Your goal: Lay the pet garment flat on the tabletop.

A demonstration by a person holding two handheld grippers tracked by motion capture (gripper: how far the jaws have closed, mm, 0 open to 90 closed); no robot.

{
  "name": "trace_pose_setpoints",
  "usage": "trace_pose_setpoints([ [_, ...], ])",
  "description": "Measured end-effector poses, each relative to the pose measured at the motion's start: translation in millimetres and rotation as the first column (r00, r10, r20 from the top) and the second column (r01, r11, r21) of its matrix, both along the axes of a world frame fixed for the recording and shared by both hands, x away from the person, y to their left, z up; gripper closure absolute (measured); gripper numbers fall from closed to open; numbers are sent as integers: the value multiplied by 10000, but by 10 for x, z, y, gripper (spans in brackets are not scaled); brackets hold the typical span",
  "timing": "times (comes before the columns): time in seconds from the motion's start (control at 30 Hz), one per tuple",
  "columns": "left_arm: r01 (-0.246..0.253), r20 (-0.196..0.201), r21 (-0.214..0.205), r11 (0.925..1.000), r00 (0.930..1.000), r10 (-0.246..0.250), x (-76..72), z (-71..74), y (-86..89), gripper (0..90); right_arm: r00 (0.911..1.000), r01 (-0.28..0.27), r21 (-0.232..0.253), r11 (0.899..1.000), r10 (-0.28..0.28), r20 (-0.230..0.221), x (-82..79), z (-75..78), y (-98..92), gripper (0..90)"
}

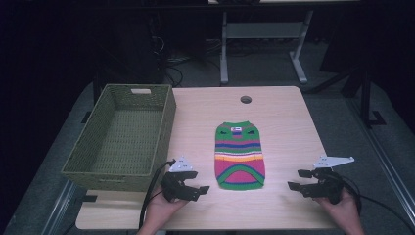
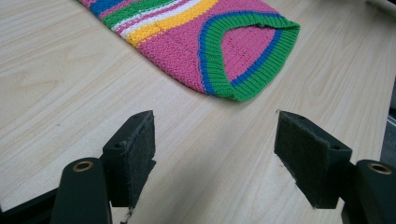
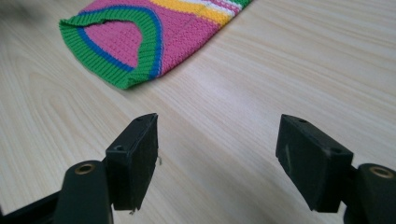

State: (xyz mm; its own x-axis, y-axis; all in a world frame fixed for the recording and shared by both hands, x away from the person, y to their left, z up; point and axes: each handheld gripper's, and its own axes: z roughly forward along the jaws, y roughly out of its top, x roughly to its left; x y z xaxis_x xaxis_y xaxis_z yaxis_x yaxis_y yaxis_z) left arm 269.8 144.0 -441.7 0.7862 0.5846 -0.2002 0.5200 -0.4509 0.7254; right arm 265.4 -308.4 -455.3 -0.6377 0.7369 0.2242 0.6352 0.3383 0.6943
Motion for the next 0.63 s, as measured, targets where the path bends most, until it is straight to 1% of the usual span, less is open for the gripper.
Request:
trace_pose_setpoints([
  [0.1,-11,-24,52,10000,10000,11,-18,-7,20,283,9999,111,-26,9999,-111,-29,-31,-16,-41,288],
  [0.13,-11,-28,80,10000,10000,11,-25,-12,29,280,9999,143,-61,9999,-142,28,-42,-21,-63,288],
  [0.27,-123,-105,12,9999,9999,123,-50,-33,73,274,9995,312,46,9995,-312,6,-99,-32,-134,283],
  [0.3,-54,-77,94,9999,10000,55,-52,-39,90,271,9995,311,68,9995,-312,55,-109,-35,-143,279],
  [0.4,-187,-90,86,9998,9998,188,-91,-62,124,266,9992,382,127,9992,-383,130,-174,-36,-177,275],
  [0.5,-197,31,6,9998,9998,197,-124,-49,179,267,9986,448,248,9987,-454,263,-253,-43,-207,271],
  [0.57,-301,-16,-267,9992,9995,300,-138,-38,196,268,9984,493,432,9978,-504,241,-308,-57,-239,265],
  [0.6,-310,2,-313,9990,9995,310,-138,-35,192,269,9985,495,567,9972,-508,221,-335,-65,-259,264],
  [0.63,-291,145,-200,9994,9995,294,-132,-27,183,269,9986,488,659,9966,-501,174,-359,-71,-274,264],
])
